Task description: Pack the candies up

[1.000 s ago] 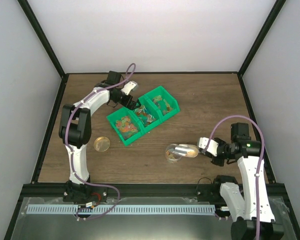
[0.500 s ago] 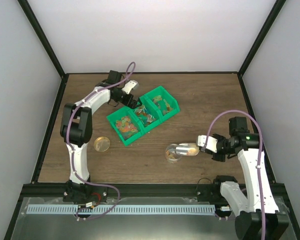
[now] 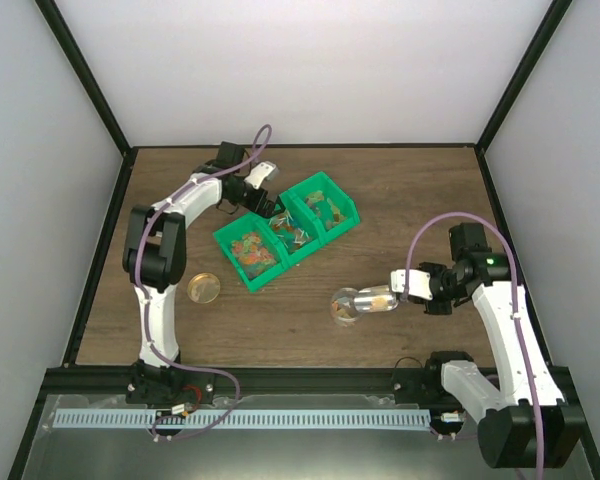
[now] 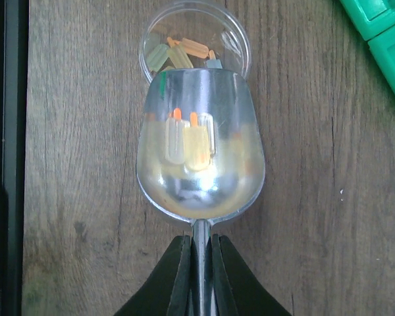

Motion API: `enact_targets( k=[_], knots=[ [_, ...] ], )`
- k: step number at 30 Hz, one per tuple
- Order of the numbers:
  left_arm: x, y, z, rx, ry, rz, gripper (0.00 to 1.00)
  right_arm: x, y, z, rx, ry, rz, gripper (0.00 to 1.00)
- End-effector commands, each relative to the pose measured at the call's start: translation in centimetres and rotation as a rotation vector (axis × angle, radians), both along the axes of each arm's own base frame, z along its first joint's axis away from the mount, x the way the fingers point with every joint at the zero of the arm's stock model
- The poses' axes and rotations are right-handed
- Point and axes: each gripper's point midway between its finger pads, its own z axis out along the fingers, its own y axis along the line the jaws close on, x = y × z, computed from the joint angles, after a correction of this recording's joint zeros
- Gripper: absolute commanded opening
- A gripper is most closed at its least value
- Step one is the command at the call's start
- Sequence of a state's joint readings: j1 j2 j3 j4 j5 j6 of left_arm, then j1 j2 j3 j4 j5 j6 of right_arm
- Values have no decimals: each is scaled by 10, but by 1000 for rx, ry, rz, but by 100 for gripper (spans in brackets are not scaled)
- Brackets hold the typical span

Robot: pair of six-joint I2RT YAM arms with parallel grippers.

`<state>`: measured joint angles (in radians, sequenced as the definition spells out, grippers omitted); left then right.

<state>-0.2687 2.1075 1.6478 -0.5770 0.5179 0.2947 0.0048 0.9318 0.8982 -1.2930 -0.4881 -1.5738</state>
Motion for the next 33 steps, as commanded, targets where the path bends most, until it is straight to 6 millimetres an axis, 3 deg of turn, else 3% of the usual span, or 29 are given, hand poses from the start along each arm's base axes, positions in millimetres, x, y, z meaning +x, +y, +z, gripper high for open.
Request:
enact_targets(
  k=[1,19,22,28,33],
  knots=[
    [4,-3,0,-20,-6,-16,100,5,-4,10,-61,-77,83,1],
    [-7,11,-6,37,-18,-43,100,25,1,21,-83,-103,119,1],
    [-6,23,-1,112,-58,-108,100,37,6,32,-42,-110,70,1],
    [6,49,2,255,-75,-229,93,79,32,72,181,-78,-94,1],
    [12,50,-2,293,-56,-279,82,109,50,86,330,64,-252,1]
  ],
)
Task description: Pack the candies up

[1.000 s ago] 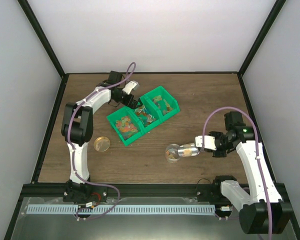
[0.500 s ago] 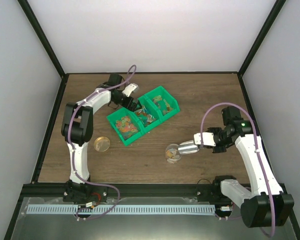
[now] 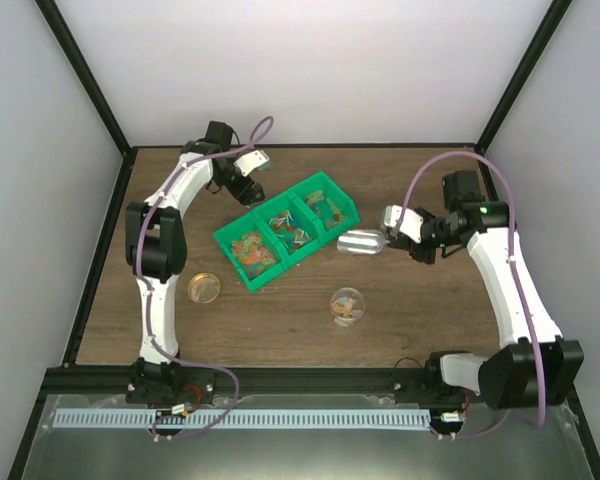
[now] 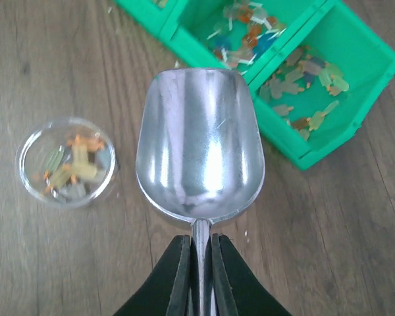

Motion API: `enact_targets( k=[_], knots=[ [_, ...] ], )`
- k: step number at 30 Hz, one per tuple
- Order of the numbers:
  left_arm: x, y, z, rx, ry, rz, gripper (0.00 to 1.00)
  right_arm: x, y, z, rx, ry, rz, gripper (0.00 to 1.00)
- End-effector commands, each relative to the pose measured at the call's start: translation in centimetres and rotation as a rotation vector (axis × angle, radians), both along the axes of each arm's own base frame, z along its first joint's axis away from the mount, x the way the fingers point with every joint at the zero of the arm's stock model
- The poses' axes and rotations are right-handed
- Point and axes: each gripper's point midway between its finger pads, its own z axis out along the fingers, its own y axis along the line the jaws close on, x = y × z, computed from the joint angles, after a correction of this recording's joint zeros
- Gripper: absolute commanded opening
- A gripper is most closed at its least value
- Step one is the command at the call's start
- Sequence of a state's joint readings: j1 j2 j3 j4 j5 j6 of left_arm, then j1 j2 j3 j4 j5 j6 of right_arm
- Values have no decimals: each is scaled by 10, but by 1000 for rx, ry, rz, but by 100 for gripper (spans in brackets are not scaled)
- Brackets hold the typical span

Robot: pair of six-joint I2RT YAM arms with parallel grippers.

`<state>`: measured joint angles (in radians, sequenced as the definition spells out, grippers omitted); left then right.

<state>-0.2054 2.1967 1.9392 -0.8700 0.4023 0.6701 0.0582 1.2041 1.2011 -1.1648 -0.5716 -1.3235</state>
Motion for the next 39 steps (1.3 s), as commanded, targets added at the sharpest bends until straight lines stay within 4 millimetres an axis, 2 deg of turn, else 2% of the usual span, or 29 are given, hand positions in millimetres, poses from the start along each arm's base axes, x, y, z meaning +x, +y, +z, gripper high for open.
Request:
enact_targets(
  k=[1,5,11,13,16,19,22,27,33,36,38,39],
  knots=[
    [-17,2,-23,67,88,-93,81,27,27,25,211,118,-145,1],
    [-22,-15,-26,35,107,-94,77,34,44,15,259,217,-215,1],
    [-18,-31,-34,-16,126,-45,75,31,69,1,287,296,-262,1],
    [-18,-35,-38,-20,136,-42,71,32,73,-5,285,310,-277,1],
    [-11,-42,-42,-36,134,7,58,37,75,-14,266,313,-319,1],
    [-4,-46,-44,-86,177,134,46,48,74,-20,245,329,-376,1],
    [-7,-49,-52,-119,229,215,31,57,72,-25,225,351,-428,1],
    [-4,-53,-52,-183,212,346,17,60,74,-26,226,367,-432,1],
    [2,-74,-51,-252,225,448,11,60,77,-23,238,364,-402,1],
    [0,-91,-47,-285,225,416,9,60,80,-19,243,340,-374,1],
    [0,-95,-46,-277,217,399,15,60,83,-21,223,319,-357,1],
    [-1,-95,-45,-275,214,393,22,59,86,-21,212,309,-347,1]
  ],
)
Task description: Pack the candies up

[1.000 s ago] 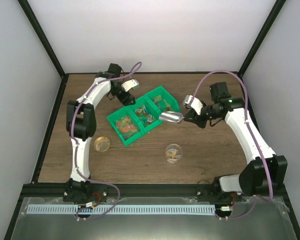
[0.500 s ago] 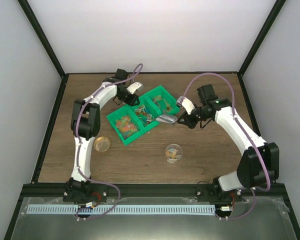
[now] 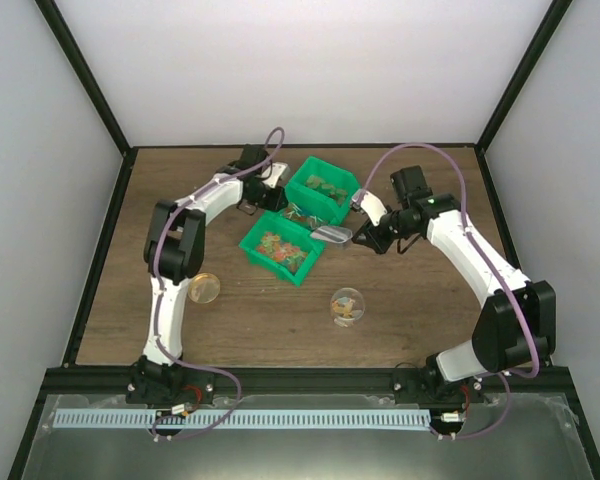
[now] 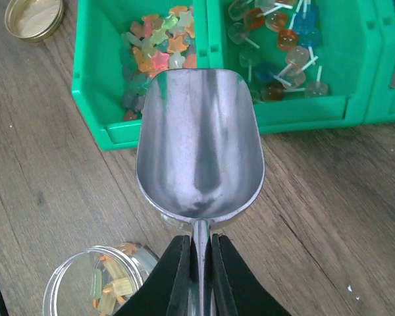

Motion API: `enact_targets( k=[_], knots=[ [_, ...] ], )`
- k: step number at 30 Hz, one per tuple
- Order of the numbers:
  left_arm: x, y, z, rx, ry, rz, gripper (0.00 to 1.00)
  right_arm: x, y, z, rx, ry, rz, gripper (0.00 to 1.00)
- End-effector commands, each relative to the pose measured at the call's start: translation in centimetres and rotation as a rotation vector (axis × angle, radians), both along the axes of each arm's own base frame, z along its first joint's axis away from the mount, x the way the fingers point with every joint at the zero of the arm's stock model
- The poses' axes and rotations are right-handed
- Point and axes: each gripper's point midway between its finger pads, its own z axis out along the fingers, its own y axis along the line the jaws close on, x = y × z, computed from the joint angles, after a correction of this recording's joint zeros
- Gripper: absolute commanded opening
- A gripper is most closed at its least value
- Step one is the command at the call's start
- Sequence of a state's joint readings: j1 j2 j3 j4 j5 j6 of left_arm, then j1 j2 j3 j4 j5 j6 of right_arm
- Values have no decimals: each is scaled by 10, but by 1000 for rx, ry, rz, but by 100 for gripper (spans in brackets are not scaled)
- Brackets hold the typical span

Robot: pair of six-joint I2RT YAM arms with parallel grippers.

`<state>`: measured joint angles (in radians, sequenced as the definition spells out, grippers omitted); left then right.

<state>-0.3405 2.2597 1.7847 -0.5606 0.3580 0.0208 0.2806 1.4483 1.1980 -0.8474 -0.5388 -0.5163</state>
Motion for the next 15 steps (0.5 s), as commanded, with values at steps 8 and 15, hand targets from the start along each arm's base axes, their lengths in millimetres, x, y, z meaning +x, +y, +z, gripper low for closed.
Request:
enact_targets(
  k=[8,15],
  knots=[
    [-15,-16,44,-49,-82,-70,60,-16,44,18,-59,-150,211,1],
    [-24,40,84,-80,-134,-27,85,-41,61,21,-126,-209,318,1]
  ],
)
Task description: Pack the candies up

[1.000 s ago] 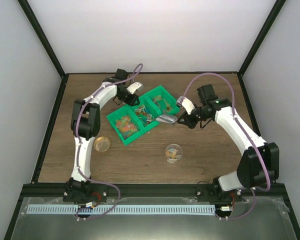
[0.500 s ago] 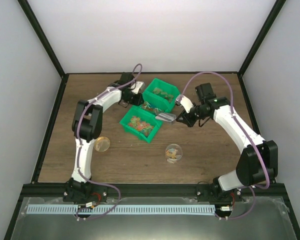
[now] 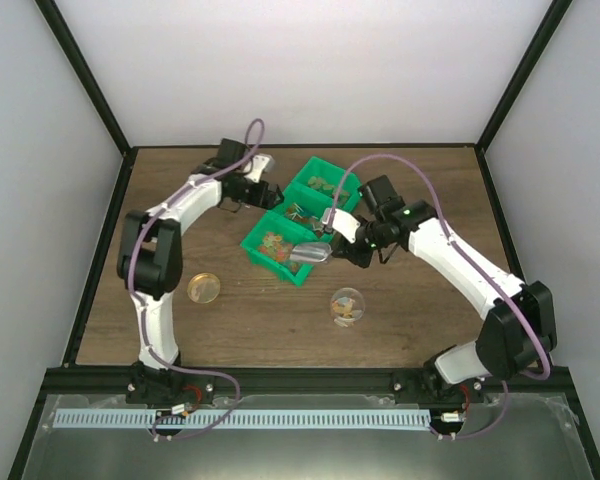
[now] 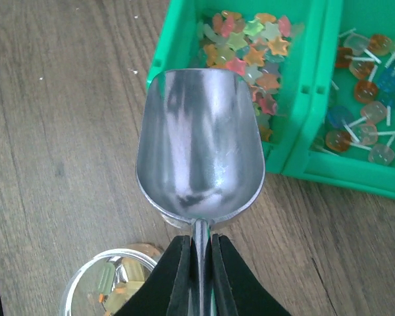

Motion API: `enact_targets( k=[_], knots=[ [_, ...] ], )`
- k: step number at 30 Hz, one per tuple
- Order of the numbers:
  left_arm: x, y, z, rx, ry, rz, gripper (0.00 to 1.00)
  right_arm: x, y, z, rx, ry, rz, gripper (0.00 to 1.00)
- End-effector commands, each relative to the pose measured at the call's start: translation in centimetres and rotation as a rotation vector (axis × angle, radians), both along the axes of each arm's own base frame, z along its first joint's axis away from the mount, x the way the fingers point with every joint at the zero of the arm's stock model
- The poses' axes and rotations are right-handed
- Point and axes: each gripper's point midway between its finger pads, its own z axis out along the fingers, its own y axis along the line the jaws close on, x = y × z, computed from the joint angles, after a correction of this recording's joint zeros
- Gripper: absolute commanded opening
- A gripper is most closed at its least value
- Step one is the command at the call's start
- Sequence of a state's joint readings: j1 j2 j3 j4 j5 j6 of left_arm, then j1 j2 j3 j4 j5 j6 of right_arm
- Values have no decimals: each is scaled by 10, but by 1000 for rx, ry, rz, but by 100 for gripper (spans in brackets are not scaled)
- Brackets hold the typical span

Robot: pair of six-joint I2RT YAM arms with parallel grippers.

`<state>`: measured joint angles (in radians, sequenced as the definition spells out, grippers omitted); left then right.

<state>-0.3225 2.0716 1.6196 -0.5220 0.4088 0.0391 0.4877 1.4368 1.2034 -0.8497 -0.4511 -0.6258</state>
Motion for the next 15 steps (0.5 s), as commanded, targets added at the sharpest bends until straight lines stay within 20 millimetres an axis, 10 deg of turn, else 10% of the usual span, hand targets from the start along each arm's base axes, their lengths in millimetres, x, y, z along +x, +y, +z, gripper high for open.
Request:
enact_targets(
  k=[1,15],
  knots=[
    [-4,35,38,-7,-68,-16,86,-7,15,19,-54,-100,75,1],
    [-61,40,-17,-51,118,-104,66,14,28,-16,-271,-37,44,1]
  ],
)
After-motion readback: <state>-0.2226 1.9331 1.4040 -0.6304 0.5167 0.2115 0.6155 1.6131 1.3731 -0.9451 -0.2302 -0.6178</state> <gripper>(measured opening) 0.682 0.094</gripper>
